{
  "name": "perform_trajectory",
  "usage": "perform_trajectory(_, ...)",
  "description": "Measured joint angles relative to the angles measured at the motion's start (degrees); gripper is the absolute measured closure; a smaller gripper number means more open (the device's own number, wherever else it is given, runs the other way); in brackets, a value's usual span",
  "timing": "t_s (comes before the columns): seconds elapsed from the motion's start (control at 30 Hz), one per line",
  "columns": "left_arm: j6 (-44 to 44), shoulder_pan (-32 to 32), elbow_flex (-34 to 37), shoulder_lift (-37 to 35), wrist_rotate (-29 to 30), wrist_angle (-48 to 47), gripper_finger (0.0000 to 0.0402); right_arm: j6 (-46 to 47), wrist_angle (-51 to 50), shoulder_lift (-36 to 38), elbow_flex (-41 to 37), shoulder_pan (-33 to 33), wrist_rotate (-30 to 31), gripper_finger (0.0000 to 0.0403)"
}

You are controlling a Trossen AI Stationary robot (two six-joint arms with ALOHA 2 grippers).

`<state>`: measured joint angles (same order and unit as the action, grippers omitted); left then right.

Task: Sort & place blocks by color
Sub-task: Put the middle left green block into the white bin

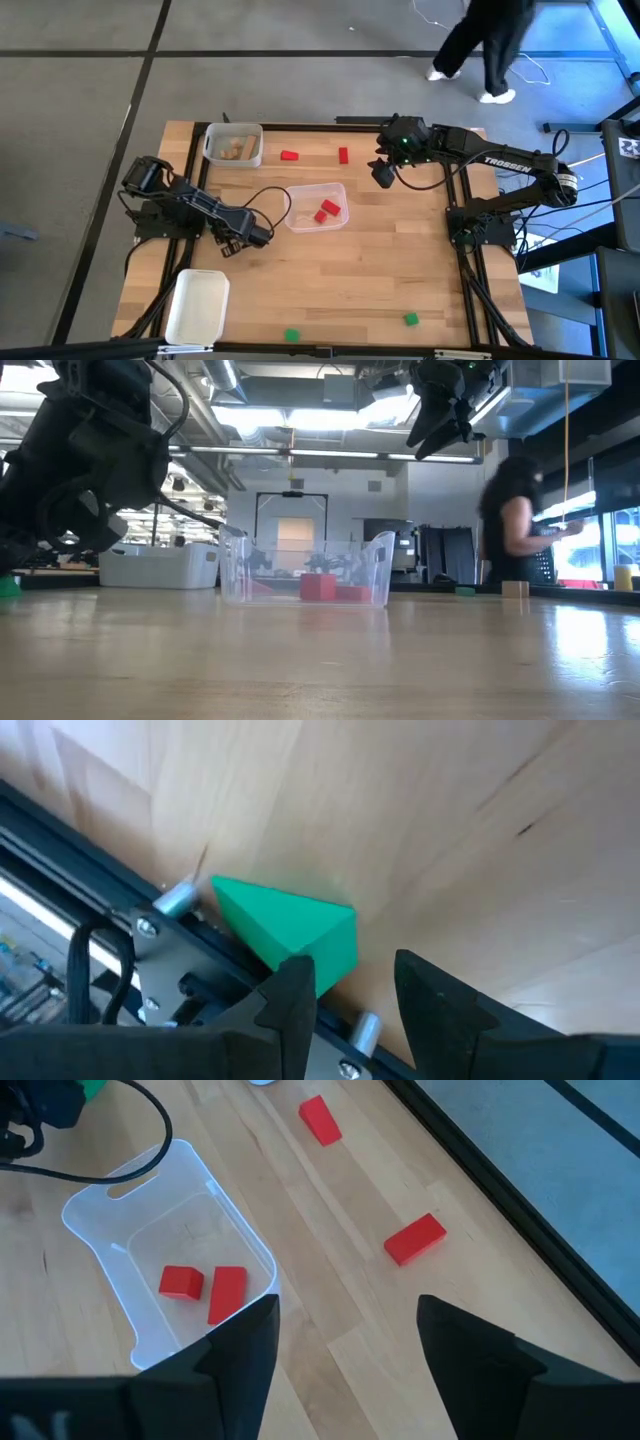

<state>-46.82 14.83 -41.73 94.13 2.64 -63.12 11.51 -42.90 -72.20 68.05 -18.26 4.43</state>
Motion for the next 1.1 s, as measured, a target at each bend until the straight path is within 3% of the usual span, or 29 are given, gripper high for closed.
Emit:
perform_trajectory(0.4,5.39,-0.04,-7.02,-0.22,6.65,2.04,0.0273,0.0,0.01,0.0,0.0,-0.01,0.02,0.0166)
perform_trajectory(0.8,3.22,-0.04,-8.55,-3.33,7.43,0.72,0.0273,-0.08,0.02,0.0,0.0,-0.02,0.02,0.0166)
perform_trajectory(0.97,-2.24,-0.04,-10.8,-7.52,7.59,-2.45,0.0273,-0.2,-0.05,0.0,0.0,-0.02,0.02,0.0166)
perform_trajectory(1.1,-13.18,-0.48,-11.92,-9.09,2.46,-4.67,0.0273,-0.21,-0.08,0.0,0.0,0.0,0.02,0.0166)
